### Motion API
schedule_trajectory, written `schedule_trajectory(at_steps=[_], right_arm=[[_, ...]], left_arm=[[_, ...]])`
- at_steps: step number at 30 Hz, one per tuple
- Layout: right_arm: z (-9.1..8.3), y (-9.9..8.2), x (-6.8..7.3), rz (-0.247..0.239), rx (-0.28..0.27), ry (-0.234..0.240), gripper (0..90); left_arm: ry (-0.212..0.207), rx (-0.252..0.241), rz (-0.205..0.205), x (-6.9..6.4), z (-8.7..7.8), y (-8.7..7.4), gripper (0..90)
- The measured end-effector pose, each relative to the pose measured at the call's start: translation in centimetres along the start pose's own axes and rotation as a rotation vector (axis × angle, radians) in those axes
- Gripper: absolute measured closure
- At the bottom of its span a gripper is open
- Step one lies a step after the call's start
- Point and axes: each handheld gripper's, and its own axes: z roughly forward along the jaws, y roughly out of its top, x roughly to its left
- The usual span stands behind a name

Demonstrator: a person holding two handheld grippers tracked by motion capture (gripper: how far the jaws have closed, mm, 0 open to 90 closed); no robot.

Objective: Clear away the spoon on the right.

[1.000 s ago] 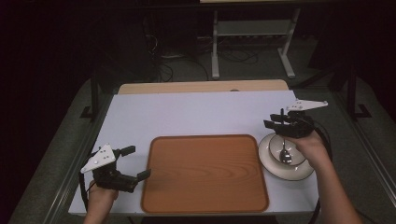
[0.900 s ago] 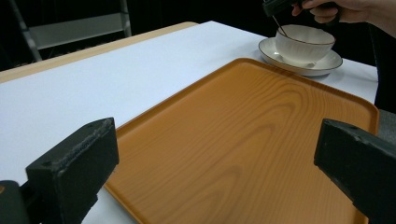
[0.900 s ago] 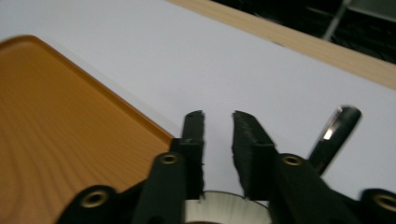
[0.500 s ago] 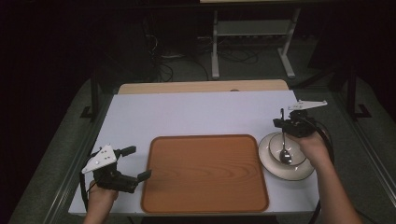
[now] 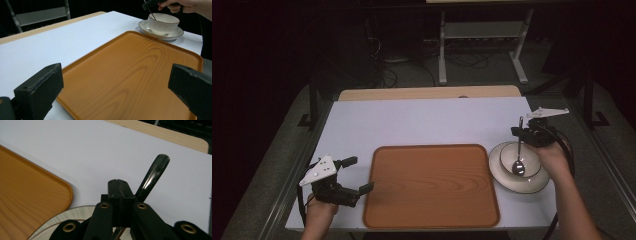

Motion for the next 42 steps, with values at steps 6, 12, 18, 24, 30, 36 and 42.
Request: schedule_trajectory(at_steps=[6, 12, 18, 24, 30, 36, 42], right_arm=[[-0.6, -0.4, -0.7, 0.018, -0.005, -0.019, 89.2], [-1.2, -0.8, -1.2, 0.03, -0.006, -0.039, 89.2], [-1.6, -1.3, -1.3, 0.035, 0.001, -0.058, 89.2], [-2.4, -1.9, -1.6, 0.048, 0.003, -0.078, 89.2], [-3.1, -2.5, -1.8, 0.055, 0.006, -0.091, 89.2], [-3.7, -2.9, -1.8, 0.057, 0.015, -0.103, 89.2], [-4.4, -3.5, -1.8, 0.062, 0.018, -0.11, 89.2]], left_arm=[[0.001, -0.003, 0.001, 0.0, -0.1, 0.0, 0.0], [0.002, -0.005, 0.0, 0.0, -0.1, 0.0, 0.0], [0.003, -0.006, -0.002, 0.0, -0.1, 0.0, 0.0], [0.002, -0.008, 0.0, 0.0, -0.2, 0.0, 0.0], [0.004, -0.009, -0.004, 0.1, -0.2, 0.0, 0.0], [0.005, -0.01, -0.005, 0.1, -0.3, 0.0, 0.0], [0.007, -0.013, -0.007, 0.1, -0.3, 0.0, 0.0]])
